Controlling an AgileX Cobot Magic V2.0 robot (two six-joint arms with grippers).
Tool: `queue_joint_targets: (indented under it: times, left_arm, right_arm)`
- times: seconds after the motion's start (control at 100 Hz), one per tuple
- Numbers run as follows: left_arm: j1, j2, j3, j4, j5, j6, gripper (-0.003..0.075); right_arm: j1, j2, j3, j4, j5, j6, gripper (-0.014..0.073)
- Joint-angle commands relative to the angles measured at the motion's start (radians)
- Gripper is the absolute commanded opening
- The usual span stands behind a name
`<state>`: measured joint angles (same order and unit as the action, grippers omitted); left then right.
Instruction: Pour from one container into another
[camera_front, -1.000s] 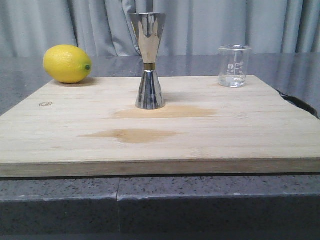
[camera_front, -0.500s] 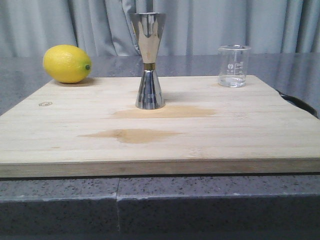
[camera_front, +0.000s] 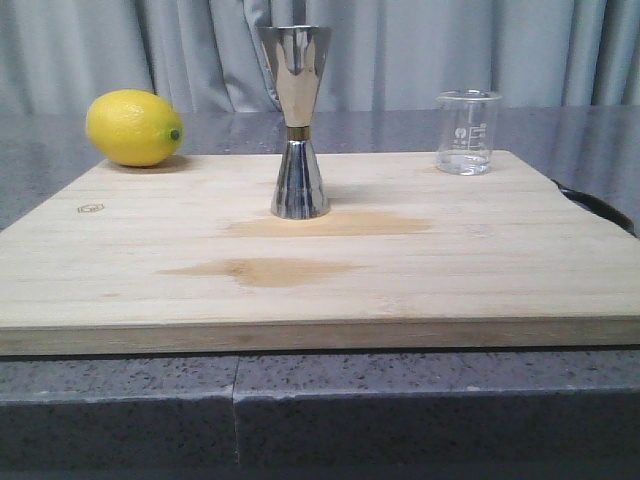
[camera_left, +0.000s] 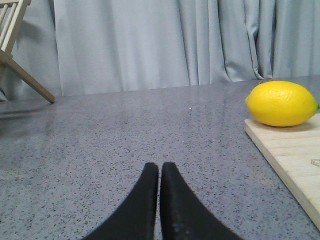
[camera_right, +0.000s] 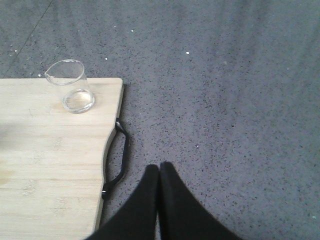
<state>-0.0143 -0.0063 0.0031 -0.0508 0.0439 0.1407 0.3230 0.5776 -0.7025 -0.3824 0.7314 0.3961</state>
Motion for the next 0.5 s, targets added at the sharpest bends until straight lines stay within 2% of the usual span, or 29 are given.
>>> queue_joint_targets:
  times: [0.0,0.34,0.43,0.49]
  left_arm:
    - [-0.005,-0.024,0.005,-0.001,-0.084,-0.006,-0.0019]
    - [-0.005,-0.024,0.005,-0.001,-0.084,-0.006,-0.0019]
    - [-0.005,-0.024,0.005,-0.001,-0.084,-0.006,-0.0019]
    - [-0.005,-0.024,0.005,-0.001,-0.084,-0.006,-0.0019]
  right_arm:
    - [-0.005,-0.001,-0.023,-0.033,-0.060,0.001,-0.0071]
    - [-0.005,-0.012,-0.021,-0.045,-0.060,0.001,-0.0071]
    - [-0.045,-0.046,0.005,-0.040,-0.069,0.001,-0.0071]
    - [-0.092,-0.084,0.052,-0.012,-0.136,0.001,-0.0071]
